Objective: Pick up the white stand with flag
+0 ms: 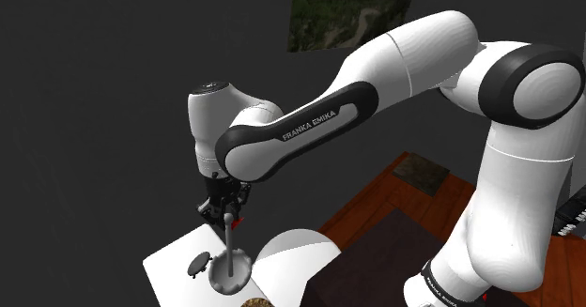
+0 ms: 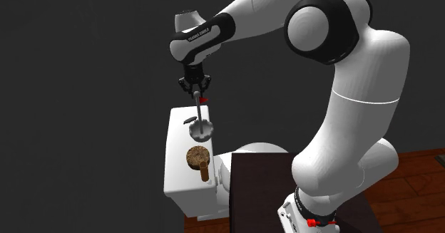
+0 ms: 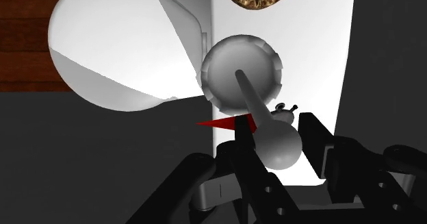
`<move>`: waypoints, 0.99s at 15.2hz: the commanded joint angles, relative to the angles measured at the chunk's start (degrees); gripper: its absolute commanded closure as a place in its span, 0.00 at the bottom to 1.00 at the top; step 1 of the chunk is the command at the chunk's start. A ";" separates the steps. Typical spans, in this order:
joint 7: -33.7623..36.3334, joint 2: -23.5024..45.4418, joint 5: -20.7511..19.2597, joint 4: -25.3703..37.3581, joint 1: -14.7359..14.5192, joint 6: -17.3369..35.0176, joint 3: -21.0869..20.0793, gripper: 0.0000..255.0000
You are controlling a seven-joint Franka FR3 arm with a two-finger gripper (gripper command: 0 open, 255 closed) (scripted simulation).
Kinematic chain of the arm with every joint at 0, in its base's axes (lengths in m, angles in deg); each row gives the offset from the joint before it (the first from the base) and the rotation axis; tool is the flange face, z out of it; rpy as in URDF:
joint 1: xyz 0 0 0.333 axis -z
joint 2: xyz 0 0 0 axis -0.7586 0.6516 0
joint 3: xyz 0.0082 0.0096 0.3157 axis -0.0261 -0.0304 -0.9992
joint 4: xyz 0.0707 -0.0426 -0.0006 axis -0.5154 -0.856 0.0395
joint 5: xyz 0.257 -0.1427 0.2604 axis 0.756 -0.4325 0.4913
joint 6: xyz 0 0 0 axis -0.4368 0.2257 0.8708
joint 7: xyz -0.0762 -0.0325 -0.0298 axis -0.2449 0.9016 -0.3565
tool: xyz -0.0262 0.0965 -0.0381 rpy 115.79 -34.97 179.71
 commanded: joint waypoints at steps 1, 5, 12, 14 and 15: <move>-0.12 -0.35 0.23 0.27 0.06 -0.67 -0.09 1.00; -0.59 -1.80 1.07 1.68 0.31 -3.35 -0.38 1.00; -1.26 -3.92 2.29 4.65 0.62 -8.16 -0.75 1.00; -1.41 -4.42 2.58 5.62 0.68 -9.57 -0.82 1.00; -1.47 -4.65 2.71 6.13 0.71 -10.28 -0.86 1.00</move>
